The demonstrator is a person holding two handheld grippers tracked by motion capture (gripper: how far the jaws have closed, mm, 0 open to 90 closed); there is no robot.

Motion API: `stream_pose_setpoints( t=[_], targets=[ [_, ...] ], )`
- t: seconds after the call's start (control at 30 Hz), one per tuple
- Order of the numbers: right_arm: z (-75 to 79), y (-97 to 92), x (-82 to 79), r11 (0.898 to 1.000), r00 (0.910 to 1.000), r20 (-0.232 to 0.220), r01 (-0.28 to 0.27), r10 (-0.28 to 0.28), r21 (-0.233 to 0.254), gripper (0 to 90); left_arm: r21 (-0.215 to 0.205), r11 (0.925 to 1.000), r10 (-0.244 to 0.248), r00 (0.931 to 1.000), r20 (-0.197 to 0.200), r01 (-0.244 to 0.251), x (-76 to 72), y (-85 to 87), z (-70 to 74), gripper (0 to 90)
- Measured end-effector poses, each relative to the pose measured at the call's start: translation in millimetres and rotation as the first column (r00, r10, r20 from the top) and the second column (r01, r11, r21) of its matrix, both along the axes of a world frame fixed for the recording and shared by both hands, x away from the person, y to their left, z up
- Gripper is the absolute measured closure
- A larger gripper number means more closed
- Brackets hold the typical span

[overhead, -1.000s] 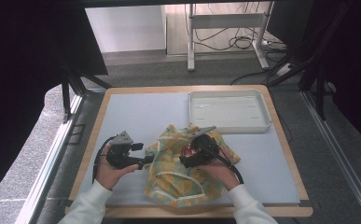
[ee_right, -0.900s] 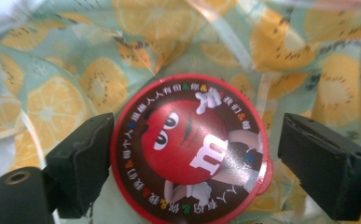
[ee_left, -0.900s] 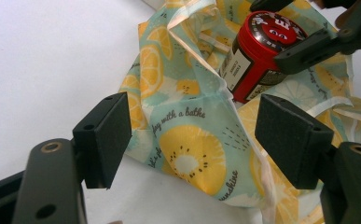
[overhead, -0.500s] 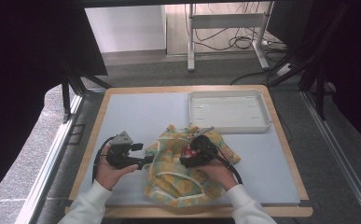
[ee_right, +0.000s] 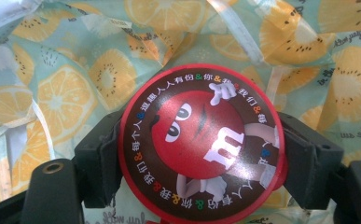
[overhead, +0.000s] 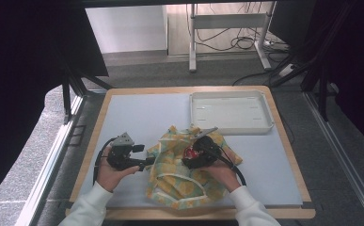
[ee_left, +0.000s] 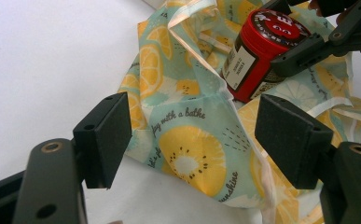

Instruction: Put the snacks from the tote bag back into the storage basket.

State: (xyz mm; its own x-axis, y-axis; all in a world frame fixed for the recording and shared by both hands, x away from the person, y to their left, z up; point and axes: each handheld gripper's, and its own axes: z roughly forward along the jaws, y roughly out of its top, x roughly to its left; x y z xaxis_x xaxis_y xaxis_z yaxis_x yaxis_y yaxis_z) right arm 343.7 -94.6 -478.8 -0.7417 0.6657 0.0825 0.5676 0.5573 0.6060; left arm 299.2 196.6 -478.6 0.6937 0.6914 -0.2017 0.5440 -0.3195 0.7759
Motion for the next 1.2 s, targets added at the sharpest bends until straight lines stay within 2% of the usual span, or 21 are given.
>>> stream_pose_setpoints(
  t=[0.27, 0.8, 1.2],
  targets=[
    [7.3, -3.6, -1.2, 0.999, 1.0, 0.009, 0.002, -0.002, 0.033, 24.5, -0.001, 1.0, 0.006, 1.0, -0.003, -0.006, 0.6, 1.2, 0.0, 27.7],
    [31.8, -12.5, -4.5, 0.995, 0.9988, 0.047, -0.016, 0.012, 0.094, 24.6, -0.011, 0.9998, 0.014, 0.9998, -0.013, -0.014, 0.4, 1.5, 0.6, 27.7],
    [52.0, -19.6, -4.4, 0.994, 0.9976, 0.069, -0.015, 0.008, 0.11, 24.6, -0.029, 0.9995, 0.01, 0.9999, -0.012, -0.01, -1.0, 5.8, 3.6, 27.9]
  ],
)
